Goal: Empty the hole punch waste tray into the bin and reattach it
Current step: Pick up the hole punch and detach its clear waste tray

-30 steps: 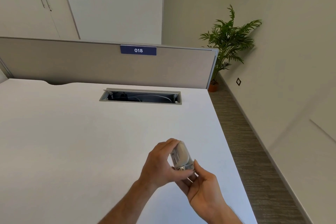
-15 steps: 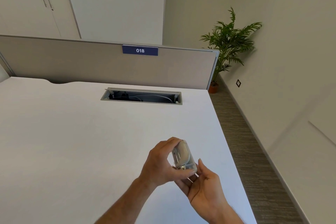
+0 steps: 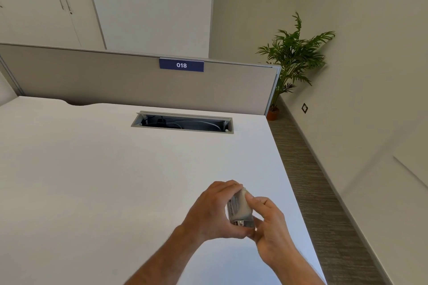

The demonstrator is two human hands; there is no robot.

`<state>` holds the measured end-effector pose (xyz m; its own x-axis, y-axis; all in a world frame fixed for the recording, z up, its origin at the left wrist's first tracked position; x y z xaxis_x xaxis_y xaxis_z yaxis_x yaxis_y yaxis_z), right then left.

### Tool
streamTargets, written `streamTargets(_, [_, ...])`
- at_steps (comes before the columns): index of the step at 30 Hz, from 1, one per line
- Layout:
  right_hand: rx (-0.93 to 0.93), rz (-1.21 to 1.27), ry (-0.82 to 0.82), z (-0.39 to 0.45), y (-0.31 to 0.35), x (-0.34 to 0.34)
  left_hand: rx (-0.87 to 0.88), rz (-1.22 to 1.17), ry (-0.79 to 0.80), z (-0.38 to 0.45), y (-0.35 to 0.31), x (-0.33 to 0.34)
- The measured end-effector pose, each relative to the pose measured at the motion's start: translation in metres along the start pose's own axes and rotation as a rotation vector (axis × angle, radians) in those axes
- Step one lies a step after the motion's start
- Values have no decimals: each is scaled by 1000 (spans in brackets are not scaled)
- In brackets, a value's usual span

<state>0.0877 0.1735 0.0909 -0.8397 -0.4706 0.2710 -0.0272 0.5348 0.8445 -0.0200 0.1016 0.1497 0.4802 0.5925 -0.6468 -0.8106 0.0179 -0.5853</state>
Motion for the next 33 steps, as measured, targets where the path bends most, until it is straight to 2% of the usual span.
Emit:
streamTargets(6, [25,-65,-7,-3,1,0,-117,-74,47,-4,7,7])
streamTargets(9, [59,-22,-7,-4,-1,-2,-310,-376,87,-10,21,9])
streamTargets(11, [87,18,9,-5,-4,-3,-537,-595,-82,-15,35,2])
streamTargets(13, [116,63,20,-6,-7,-3,-886,-818,-225,-30,55,6])
streamTargets(15, [125,84,30,-7,-8,-2,-1100,-947,-171,-42,59,22])
streamTargets(18, [114,75,48,-7,-8,-1,-1144,-1002,-93,-45,49,30])
streamTargets(33, [83,74,86,-12,-3,-2,-1197,-1161,-164,-44,31,36])
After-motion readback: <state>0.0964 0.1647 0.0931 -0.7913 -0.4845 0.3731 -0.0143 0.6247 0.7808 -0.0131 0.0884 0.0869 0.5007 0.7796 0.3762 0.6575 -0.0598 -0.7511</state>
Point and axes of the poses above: each hand's wrist, its own z-axis towards the middle knuckle, its own x-axis out of the palm, y = z × x, the point moved 9 cm from there along z, towards the middle knuckle, and after that the axes turned 5 degrees about -y, right-handed, at the moved point
